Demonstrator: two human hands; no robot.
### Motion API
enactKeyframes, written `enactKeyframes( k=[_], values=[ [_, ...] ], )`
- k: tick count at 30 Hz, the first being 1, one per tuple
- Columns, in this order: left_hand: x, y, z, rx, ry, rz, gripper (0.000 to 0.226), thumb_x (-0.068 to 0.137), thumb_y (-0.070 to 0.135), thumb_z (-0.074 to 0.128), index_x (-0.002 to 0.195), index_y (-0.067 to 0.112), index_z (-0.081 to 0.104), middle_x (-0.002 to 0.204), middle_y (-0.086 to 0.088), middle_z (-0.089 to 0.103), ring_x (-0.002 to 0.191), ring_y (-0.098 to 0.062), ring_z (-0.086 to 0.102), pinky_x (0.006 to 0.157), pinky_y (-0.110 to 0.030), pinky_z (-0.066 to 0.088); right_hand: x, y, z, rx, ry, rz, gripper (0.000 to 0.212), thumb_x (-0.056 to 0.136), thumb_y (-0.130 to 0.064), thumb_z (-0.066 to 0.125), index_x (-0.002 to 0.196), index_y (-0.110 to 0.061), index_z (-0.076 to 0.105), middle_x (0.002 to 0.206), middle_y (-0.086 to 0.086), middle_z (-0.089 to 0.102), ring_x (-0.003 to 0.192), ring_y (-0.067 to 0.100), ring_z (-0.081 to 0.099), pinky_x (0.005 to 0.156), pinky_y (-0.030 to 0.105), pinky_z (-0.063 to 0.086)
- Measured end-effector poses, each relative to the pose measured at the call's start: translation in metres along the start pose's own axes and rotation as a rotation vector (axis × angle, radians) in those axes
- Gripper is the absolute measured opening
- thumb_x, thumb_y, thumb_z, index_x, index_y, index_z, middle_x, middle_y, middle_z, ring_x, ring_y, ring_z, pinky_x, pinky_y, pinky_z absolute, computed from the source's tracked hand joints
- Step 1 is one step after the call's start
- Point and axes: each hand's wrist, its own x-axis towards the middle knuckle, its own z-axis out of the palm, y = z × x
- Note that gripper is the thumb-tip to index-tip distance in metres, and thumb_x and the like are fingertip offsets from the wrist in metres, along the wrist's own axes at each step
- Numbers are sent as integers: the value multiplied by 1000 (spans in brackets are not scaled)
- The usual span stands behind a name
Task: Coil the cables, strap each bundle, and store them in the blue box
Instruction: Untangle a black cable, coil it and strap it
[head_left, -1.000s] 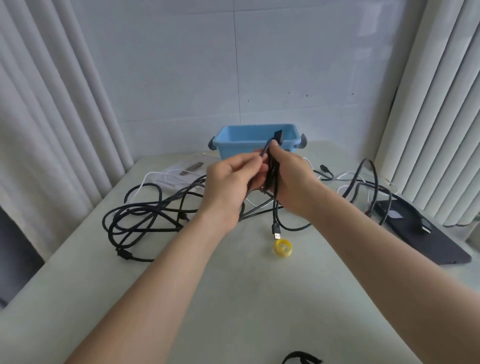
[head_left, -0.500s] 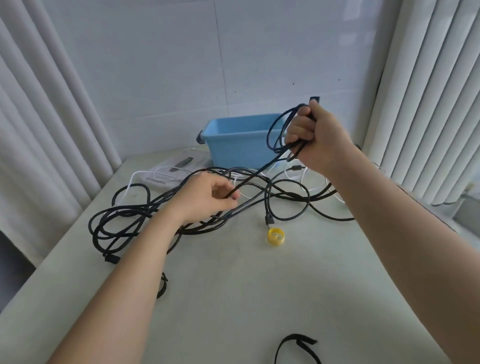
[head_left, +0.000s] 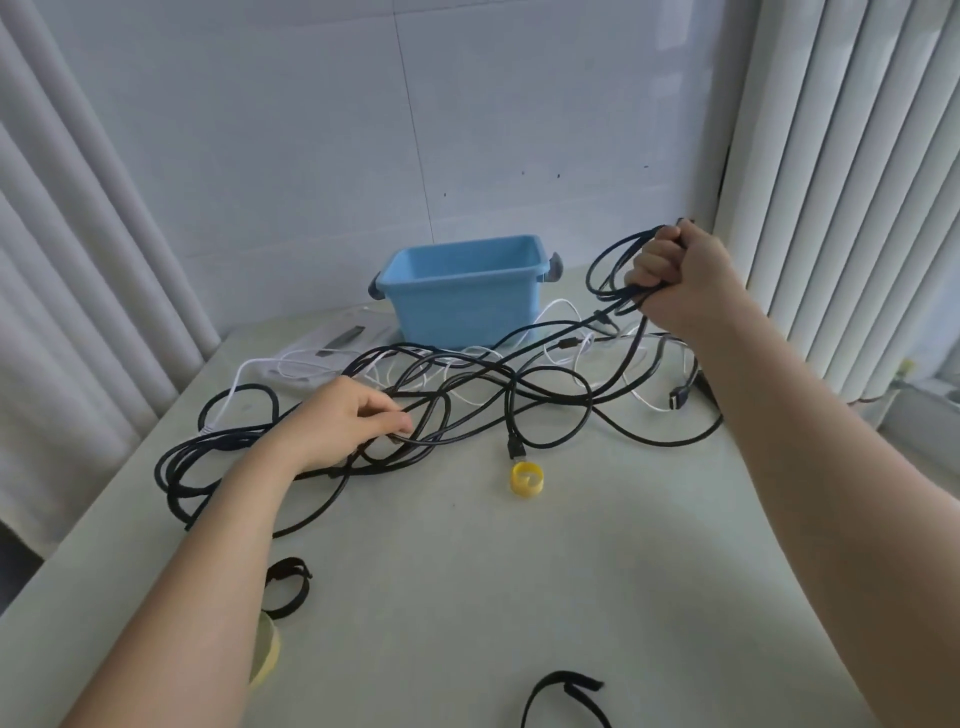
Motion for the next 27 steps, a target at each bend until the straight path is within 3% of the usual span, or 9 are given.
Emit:
enactKeyframes(
  k=[2,5,9,12,15,17,21,24,27],
  values=[
    [2,0,2,0,52,-11,16,95,28,67,85,25,80,72,11,74,67,2,66,66,-15,45,-4,-1,0,-59,-62,36,47,107,-31,31,63,-20,41,44,-9,20,35,8,16,40,22,17],
    [8,2,8,13,176,-39,21,94,24,68,75,23,77,66,4,73,56,-6,68,60,-23,48,-14,1,10,-253,-242,164,44,104,-33,38,62,-21,42,45,-10,21,36,7,17,41,21,15],
    [12,8,14,-134,372,-62,18,91,26,73,74,21,77,64,6,74,58,-11,72,74,-37,61,-32,22,34,-625,-443,297,44,104,-41,39,64,-22,40,44,-12,22,37,5,16,41,22,15],
    [11,18,16,-392,481,-92,15,88,24,77,74,20,78,66,3,74,55,-15,70,72,-40,61,-47,48,48,-868,-541,313,39,104,-38,41,70,-20,39,51,-9,23,42,9,21,46,24,20],
    [10,32,18,-586,556,-57,16,87,23,78,71,27,78,70,0,75,60,-17,71,73,-36,59,-58,84,56,-1059,-473,204,34,105,-31,47,75,-14,46,59,0,38,50,14,34,50,26,30],
    [7,44,21,-626,561,24,10,87,21,78,80,28,79,75,1,77,65,-16,74,75,-34,61,-62,108,57,-1139,-369,87,35,105,-30,46,77,-10,54,62,4,55,53,16,44,50,28,34],
    [3,62,30,-559,533,176,9,88,19,77,96,20,81,76,4,78,65,-13,73,70,-28,61,-59,135,52,-1004,-177,37,38,104,-33,45,83,-8,65,63,0,66,56,17,44,54,32,34],
    [0,70,36,-463,512,247,8,86,22,79,92,19,82,70,3,76,61,-14,72,70,-32,61,-59,138,55,-807,-112,42,36,105,-35,44,96,-8,66,79,4,70,62,18,55,56,29,41],
    [1,72,40,-380,494,239,7,86,26,79,87,21,81,66,1,74,58,-13,71,71,-36,60,-59,133,57,-629,-126,107,38,106,-37,41,96,-9,65,88,6,72,74,20,66,70,33,52]
  ],
)
